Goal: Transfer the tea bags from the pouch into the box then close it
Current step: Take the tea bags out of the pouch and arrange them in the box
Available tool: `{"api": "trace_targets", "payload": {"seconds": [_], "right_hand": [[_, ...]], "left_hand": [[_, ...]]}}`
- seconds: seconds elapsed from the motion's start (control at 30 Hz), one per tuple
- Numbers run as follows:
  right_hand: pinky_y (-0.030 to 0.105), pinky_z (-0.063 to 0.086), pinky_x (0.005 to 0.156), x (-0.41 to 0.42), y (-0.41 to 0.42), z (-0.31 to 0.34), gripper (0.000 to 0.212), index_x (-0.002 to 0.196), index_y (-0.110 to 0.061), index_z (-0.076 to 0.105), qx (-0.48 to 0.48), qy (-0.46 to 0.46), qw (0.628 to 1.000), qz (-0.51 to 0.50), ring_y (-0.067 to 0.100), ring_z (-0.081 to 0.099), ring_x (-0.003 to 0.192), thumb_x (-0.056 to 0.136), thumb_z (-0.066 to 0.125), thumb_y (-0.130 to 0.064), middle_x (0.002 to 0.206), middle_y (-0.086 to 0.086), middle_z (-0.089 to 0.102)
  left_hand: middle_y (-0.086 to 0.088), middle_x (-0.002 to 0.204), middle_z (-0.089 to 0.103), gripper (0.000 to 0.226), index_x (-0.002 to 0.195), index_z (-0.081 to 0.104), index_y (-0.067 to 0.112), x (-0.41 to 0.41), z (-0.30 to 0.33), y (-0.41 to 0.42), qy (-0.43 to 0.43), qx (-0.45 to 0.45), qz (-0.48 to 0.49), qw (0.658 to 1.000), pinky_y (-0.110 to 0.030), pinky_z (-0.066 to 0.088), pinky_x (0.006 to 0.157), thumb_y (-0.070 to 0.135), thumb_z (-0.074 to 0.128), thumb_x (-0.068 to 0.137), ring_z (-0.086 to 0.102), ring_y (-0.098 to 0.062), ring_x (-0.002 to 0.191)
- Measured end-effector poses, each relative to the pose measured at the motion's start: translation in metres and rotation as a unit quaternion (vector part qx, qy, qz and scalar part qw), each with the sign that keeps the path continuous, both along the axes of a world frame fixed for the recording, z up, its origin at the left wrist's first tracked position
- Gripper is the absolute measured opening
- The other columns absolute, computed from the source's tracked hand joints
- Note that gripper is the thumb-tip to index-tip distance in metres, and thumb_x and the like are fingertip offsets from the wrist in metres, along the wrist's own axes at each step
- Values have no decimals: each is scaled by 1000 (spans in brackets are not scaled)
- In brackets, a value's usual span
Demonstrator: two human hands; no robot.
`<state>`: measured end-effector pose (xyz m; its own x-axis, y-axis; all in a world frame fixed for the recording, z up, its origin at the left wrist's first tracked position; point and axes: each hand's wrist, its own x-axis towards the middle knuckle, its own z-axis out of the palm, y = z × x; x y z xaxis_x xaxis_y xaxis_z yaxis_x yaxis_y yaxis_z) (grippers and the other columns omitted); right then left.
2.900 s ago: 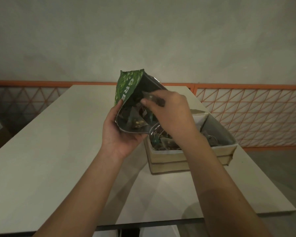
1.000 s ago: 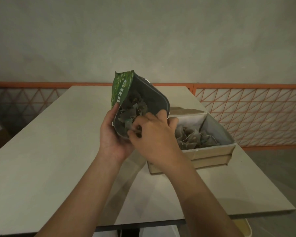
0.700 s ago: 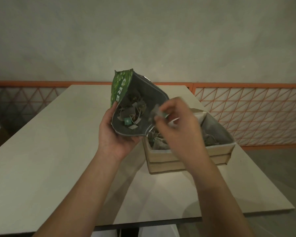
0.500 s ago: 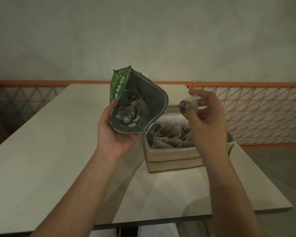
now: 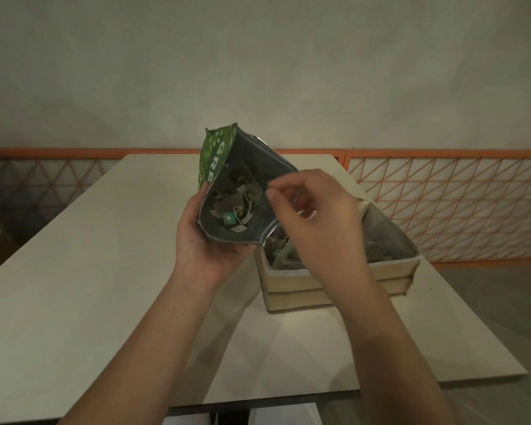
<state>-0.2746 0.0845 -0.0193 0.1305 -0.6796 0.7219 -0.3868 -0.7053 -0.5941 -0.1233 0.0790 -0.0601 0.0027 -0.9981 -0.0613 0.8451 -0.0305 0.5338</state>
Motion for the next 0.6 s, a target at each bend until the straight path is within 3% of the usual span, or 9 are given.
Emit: {"api": "trace_targets", "payload": {"seconds": [0.07,0.13,0.33,0.47,0.6], "right_hand": [[11,46,70,15,-6,5,9,96,-18,74,7,75,997,19,0,57,76,89,69,-18,90,-6,67],[26,53,79,29,-17,7,13,99,-18,75,15,149,989,11,9,62,85,91,65,-19,96,-1,70],[37,46,89,60,-48,11,29,121,-17,66,55,383,921,-42,25,52,114,93,58,-18,117,6,61],[41,29,106,68,-58,6,31,127,-22,59,128,438,889,-26,29,40,126,98,49,-32,130,9,54],[43,22,108,68,-62,-1,39,119,-25,64,164,433,886,-15,27,36,127,97,45,-49,130,5,55]], "left_hand": [[-14,117,72,50,104,80,10,0,2,2,-2,-6,4,1000,-35,59,80,47,47,98,73,-29,95],[-12,110,74,49,96,82,11,1,2,2,-5,-9,14,1000,-33,59,79,46,46,97,74,-26,90],[-10,113,74,44,94,83,15,4,0,4,-28,-14,19,999,-36,55,89,44,50,89,74,-27,93],[-11,111,75,51,93,83,14,7,-1,3,-21,-2,14,1000,-36,55,87,48,45,96,75,-27,91],[-13,115,74,51,98,82,12,8,-1,1,-25,8,7,1000,-37,55,89,47,46,97,75,-28,93]]}}
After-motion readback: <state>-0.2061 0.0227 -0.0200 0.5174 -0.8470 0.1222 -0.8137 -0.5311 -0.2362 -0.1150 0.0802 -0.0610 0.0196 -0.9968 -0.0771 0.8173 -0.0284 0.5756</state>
